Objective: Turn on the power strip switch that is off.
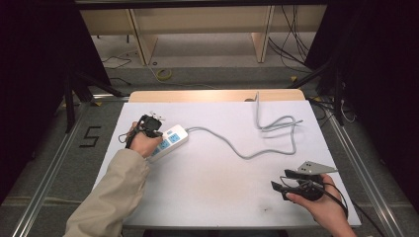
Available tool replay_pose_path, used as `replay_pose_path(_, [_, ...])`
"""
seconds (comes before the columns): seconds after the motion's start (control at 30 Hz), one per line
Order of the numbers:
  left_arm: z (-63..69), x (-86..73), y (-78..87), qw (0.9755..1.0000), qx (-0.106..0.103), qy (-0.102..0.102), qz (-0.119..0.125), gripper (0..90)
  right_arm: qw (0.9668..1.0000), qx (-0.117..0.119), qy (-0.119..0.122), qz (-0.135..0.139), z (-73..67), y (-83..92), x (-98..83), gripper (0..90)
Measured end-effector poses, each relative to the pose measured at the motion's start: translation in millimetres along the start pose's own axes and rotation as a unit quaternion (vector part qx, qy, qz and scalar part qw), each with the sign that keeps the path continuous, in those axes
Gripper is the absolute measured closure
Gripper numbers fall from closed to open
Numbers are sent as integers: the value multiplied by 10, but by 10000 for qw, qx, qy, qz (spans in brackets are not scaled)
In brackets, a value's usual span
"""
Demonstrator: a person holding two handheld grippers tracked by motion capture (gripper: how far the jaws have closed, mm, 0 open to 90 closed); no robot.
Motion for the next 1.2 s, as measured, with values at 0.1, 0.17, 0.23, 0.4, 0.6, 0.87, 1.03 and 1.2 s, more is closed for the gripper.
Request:
replay_pose_path(0.1, [22, 7, -6, 9999, 71, -105, -32, 899, 10000, -7, 4, -5, 2, 1, -1, 311])
replay_pose_path(0.17, [34, 17, -8, 9997, 118, -176, -81, 899, 10000, -11, -1, -9, 2, 1, -1, 311])
replay_pose_path(0.23, [44, 21, -11, 9996, 155, -207, -115, 899, 10000, -13, 0, -8, 0, 3, -2, 311])
replay_pose_path(0.4, [38, 24, -13, 9996, 136, -183, -142, 899, 10000, -15, -8, -1, 1, 5, -3, 311])
replay_pose_path(0.6, [43, 33, -18, 9996, 146, -173, -181, 899, 10000, -19, -6, -6, -1, 6, -3, 311])
replay_pose_path(0.87, [46, 49, -19, 9993, 166, -185, -275, 900, 10000, -18, 8, -11, -3, 6, -3, 311])
replay_pose_path(1.03, [67, 54, -26, 9990, 237, -243, -284, 900, 10000, -6, 16, -4, -11, 5, 2, 311])
replay_pose_path(1.2, [66, 48, -23, 9990, 228, -254, -302, 900, 10000, -16, 30, -5, -9, 10, 5, 311])
Point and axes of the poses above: each handheld gripper's, and its own axes: y roughly backward along the jaws, x roughly out of its top, z roughly to its right, the point moved 2 cm from there along -y, roughly forward along the jaws, and after that the axes turned 13 degrees about y, right-handed, at the moved point
